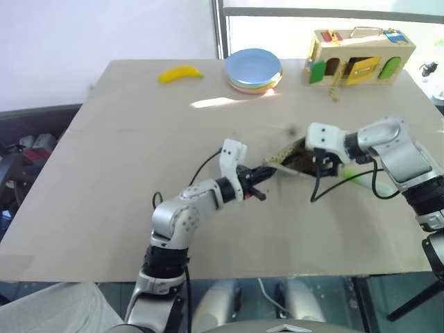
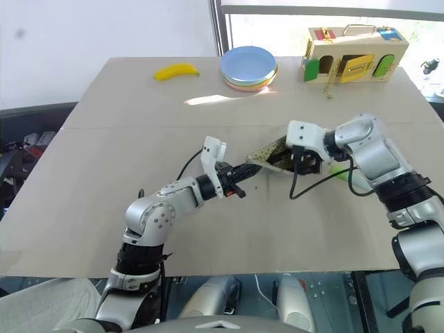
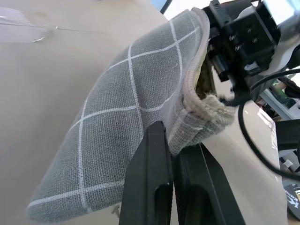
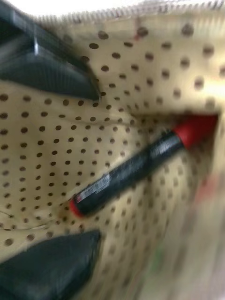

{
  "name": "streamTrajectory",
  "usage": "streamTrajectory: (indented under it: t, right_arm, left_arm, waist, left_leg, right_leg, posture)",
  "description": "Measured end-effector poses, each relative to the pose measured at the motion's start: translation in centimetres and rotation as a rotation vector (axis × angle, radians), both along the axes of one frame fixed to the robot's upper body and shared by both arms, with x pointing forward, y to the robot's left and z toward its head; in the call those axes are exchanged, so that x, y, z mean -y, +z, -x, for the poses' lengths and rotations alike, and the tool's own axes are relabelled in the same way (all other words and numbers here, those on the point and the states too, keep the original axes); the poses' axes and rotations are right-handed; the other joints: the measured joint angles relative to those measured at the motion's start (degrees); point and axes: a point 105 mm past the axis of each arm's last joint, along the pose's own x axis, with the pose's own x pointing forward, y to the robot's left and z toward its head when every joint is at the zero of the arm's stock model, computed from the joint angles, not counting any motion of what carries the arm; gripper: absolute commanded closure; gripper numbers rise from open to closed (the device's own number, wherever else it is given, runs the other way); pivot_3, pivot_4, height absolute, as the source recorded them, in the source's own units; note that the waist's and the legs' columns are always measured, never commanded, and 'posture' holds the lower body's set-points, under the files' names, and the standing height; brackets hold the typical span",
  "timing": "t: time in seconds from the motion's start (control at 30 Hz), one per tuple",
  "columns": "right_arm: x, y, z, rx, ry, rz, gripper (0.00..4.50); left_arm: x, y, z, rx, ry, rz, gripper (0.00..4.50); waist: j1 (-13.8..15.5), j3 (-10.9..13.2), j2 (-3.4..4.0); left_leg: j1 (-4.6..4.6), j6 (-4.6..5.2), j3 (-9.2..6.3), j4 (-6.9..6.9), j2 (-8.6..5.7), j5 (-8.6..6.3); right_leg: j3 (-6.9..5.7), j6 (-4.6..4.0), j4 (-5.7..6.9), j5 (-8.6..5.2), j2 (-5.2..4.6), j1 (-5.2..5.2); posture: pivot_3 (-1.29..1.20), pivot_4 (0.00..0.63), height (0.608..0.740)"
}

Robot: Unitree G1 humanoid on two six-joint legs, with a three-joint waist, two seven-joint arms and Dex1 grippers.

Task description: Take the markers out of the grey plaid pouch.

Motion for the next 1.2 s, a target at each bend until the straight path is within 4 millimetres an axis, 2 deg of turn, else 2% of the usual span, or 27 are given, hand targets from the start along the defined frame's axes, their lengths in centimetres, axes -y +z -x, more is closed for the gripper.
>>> streamTrajectory:
  t: [0.27,0.4,0.57,0.7,0.83,0.87,1.1,1.13,1.2]
  right_arm:
    - [0.8,1.4,2.9,-0.072,0.06,0.151,0.05]
    - [0.8,1.1,3.6,-0.103,0.066,0.191,0.05]
    - [0.4,-0.3,2.5,-0.125,0.055,0.244,0.05]
    - [0.0,-2.3,1.0,-0.136,0.041,0.269,0.05]
    - [-0.1,-3.2,0.5,-0.13,0.059,0.286,0.05]
    - [-0.2,-3.2,0.4,-0.127,0.064,0.288,0.61]
    - [0.0,-3.9,0.7,-0.134,0.091,0.3,3.8]
    - [0.0,-3.9,0.7,-0.133,0.095,0.299,4.12]
    - [0.0,-3.9,0.8,-0.128,0.096,0.294,4.12]
  left_arm:
    - [0.8,-0.4,1.7,-0.106,-0.12,0.057,4.5]
    - [0.5,-0.5,2.0,-0.154,-0.135,0.072,4.5]
    - [0.1,-1.6,1.2,-0.229,-0.108,0.078,4.5]
    - [0.2,-1.7,0.9,-0.226,-0.103,0.068,4.5]
    - [0.2,-1.9,0.8,-0.222,-0.097,0.056,4.5]
    - [0.1,-1.9,0.7,-0.219,-0.094,0.053,4.5]
    - [-0.1,-2.0,0.6,-0.209,-0.085,0.04,4.5]
    - [-0.1,-2.1,0.7,-0.21,-0.087,0.038,4.5]
    - [-0.1,-2.1,0.7,-0.209,-0.088,0.034,4.5]
  waist:
    - [0.0,0.0,0.0]
    - [-0.1,0.0,0.0]
    - [-0.1,0.0,-0.03]
    - [-0.2,0.0,-0.05]
    - [-0.4,-0.1,-0.1]
    - [-0.5,-0.1,-0.14]
    - [-1.0,-0.1,-0.18]
    - [-1.0,-0.1,-0.18]
    - [-1.0,-0.1,-0.18]
  left_leg:
    - [-0.01,0.0,-0.05,0.0,0.01,0.0]
    - [0.01,0.0,-0.05,0.0,0.02,0.0]
    - [0.05,-0.01,-0.03,0.04,0.01,0.0]
    - [0.1,-0.02,-0.03,0.05,0.01,0.01]
    - [0.15,-0.02,-0.03,0.06,0.01,0.01]
    - [0.2,-0.02,-0.04,0.06,0.01,0.01]
    - [0.63,-0.02,-0.06,0.11,0.01,0.0]
    - [0.79,-0.03,-0.06,0.08,0.01,0.0]
    - [0.88,-0.03,-0.08,0.05,0.01,-0.01]
  right_leg:
    - [-0.03,0.0,0.01,0.0,0.01,0.0]
    - [-0.02,0.0,0.01,0.0,0.01,0.01]
    - [-0.02,0.0,0.04,0.0,0.01,0.05]
    - [-0.01,0.0,0.05,0.0,0.01,0.09]
    - [-0.02,0.0,0.05,0.0,0.01,0.11]
    - [-0.03,0.0,0.05,0.0,0.01,0.14]
    - [-0.04,0.0,0.05,0.01,0.02,0.58]
    - [-0.03,0.0,0.04,0.0,0.01,0.71]
    - [-0.05,0.0,0.03,0.0,0.02,0.87]
  posture:
    - [0.0,0.15,0.74]
    - [0.0,0.15,0.74]
    - [0.0,0.15,0.74]
    - [0.0,0.15,0.74]
    - [0.0,0.15,0.74]
    - [0.0,0.15,0.74]
    - [0.0,0.15,0.74]
    - [0.0,0.15,0.74]
    - [0.0,0.15,0.74]
